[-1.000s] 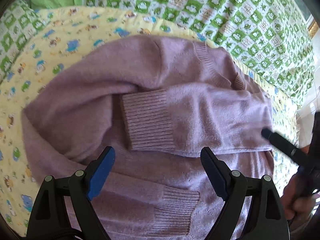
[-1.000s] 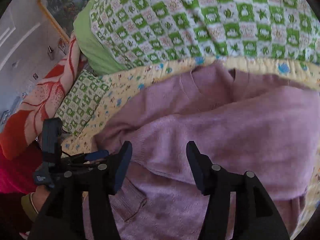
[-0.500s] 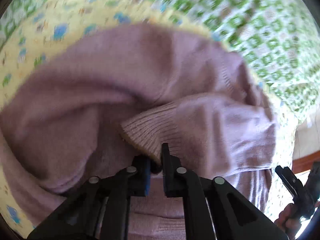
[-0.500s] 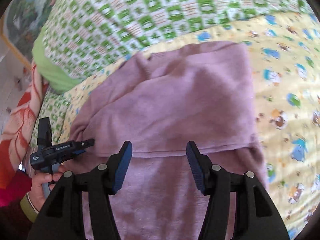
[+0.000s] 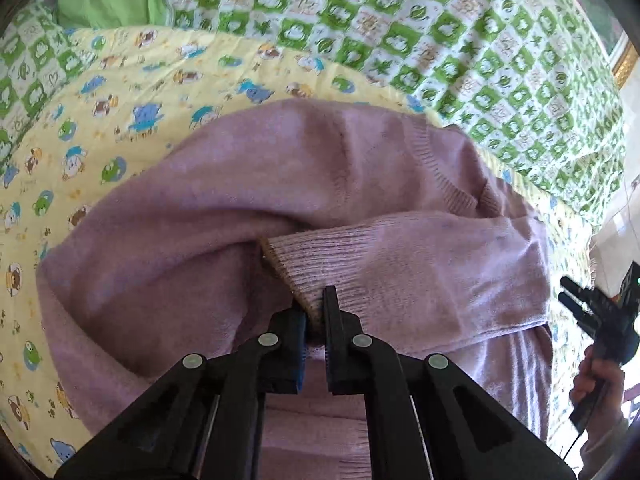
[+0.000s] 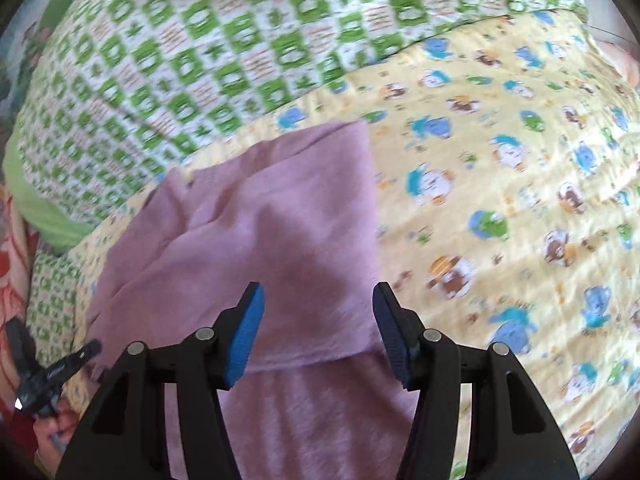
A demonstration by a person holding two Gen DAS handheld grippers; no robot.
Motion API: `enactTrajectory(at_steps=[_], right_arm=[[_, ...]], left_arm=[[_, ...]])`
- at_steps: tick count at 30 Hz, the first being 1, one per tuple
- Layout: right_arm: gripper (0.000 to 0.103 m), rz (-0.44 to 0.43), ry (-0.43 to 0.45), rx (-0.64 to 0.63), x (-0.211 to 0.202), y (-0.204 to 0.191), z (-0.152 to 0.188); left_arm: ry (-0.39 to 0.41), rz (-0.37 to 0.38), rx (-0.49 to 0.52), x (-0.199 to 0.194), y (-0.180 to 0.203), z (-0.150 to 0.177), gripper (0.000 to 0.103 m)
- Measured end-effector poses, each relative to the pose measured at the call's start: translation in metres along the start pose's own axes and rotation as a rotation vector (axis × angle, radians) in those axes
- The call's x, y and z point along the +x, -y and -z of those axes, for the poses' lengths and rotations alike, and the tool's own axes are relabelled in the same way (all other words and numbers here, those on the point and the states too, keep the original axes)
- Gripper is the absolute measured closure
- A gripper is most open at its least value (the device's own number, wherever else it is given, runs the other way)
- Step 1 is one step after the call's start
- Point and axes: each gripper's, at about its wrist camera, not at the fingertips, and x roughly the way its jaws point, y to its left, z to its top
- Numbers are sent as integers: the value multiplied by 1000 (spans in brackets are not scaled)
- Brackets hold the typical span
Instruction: Fold small clothes
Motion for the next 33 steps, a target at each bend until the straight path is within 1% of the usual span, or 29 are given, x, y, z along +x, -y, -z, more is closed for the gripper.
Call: enactTrajectory(at_steps=[1,2,3,6,8,11,14,17,19,21,23,25,27,29,30,31,32,33], right_arm=[[42,4,4,13,4,4,-6],[36,9,4,29,9,8,-13],[32,13,2,47,15,12,-18],[31,-5,-21,88,33,20,-33],[31,-15,-27,84,40,18,-38],[31,-29,-40,47,50,10,-40],[32,-22,-59,-13,61,-1,-36],[93,-11,-83,-43,64,-4,-38],[95,2,-39,-35,46,-1,-46],[95,12,14,-25,23,5,-57],[95,33,28,-31,11,12,-64],[96,64,15,-55,15,16,-66],[96,98,-13,-74,28,18,-63],[95,128,-44,-94,44,14,-56],[94,138,-60,-98,50,13,-53],[94,151,-57,-103,52,12,-51],[92,156,-47,-98,50,10,-50],[87,159,-38,-92,46,9,-50]], left_arm=[[-4,-2,-4,-1,-3,0,98],[-4,-13,-7,-1,-7,1,98],[-1,-16,-13,-1,-8,2,98],[0,-7,-59,-3,-19,6,98],[-11,-10,-60,0,-21,8,98],[-10,-15,-68,1,-22,10,98],[-17,-13,-87,4,-24,10,98],[-18,-6,-64,5,-13,6,98],[-13,23,-45,5,0,1,98],[-7,33,-15,6,13,-3,98],[-9,27,18,10,26,-5,98],[-20,9,32,21,30,-7,98],[-48,-21,16,34,23,-7,98],[-77,-25,-15,43,13,-6,97],[-86,-28,-18,44,10,-7,97],[-92,-29,-13,43,10,-7,96],[-87,-32,-3,40,10,-7,96],[-76,-43,9,36,11,-6,96]])
